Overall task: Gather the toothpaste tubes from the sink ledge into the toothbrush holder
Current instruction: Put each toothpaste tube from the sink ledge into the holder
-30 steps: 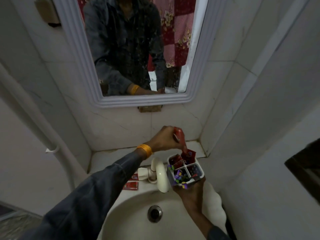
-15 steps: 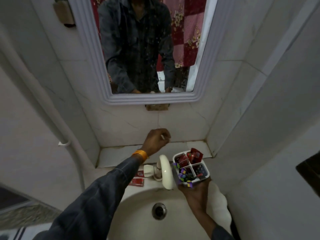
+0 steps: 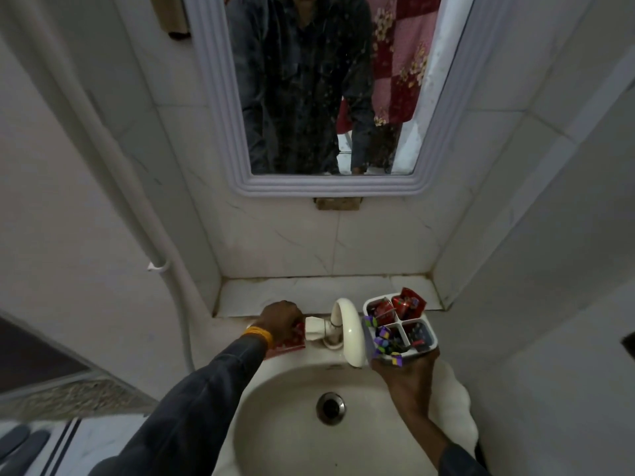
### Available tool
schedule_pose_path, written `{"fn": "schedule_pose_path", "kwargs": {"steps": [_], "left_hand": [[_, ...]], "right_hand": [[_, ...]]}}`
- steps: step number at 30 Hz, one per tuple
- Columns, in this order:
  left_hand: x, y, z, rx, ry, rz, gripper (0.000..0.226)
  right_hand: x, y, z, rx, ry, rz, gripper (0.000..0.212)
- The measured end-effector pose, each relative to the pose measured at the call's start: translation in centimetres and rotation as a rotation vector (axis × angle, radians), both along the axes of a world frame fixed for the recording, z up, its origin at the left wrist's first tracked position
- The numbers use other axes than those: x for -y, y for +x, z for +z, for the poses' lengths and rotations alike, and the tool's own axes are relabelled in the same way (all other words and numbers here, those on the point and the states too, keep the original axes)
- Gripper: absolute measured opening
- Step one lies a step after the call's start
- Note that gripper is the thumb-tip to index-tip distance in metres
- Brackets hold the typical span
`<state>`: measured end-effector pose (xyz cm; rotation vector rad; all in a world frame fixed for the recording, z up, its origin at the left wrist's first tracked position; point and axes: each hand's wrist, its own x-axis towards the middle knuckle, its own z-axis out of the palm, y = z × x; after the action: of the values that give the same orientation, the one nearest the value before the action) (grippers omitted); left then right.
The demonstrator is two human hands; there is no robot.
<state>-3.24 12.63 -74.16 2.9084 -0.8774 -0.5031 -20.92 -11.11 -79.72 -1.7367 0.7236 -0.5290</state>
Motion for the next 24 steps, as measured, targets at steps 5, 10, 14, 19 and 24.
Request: {"fn": "schedule_pose_path", "kwargs": {"steps": [5,10,14,19,24], "left_hand": [[-0.6,0.7,1.3,0.163,-0.134,0.102,0.022],[0.9,2.8,8.2,0.16,-0.461,0.211,0.024],[5.1,2.2,14.4,0.141,-0.77,0.127,0.028],[10.8,-1.1,17.8,-0.078,-0.881,-0.097,0.028],[15.0,-3.0,15.5,0.014,-0.68,-0.255,0.022]], "right_hand": [[0.1,-0.2,-0.1,-0.012,-0.016,0.016,0.121],[-0.1,-0.1,0.2,0.012,-0.035,0.022,0.12],[-0.2,-0.2,0.4,0.034,-0.036,0.052,0.119],[0.1,0.2,0.5,0.055,-0.039,0.092,0.116],[0.0,0.2,0.9,0.07,-0.013,0.103,0.103]]}}
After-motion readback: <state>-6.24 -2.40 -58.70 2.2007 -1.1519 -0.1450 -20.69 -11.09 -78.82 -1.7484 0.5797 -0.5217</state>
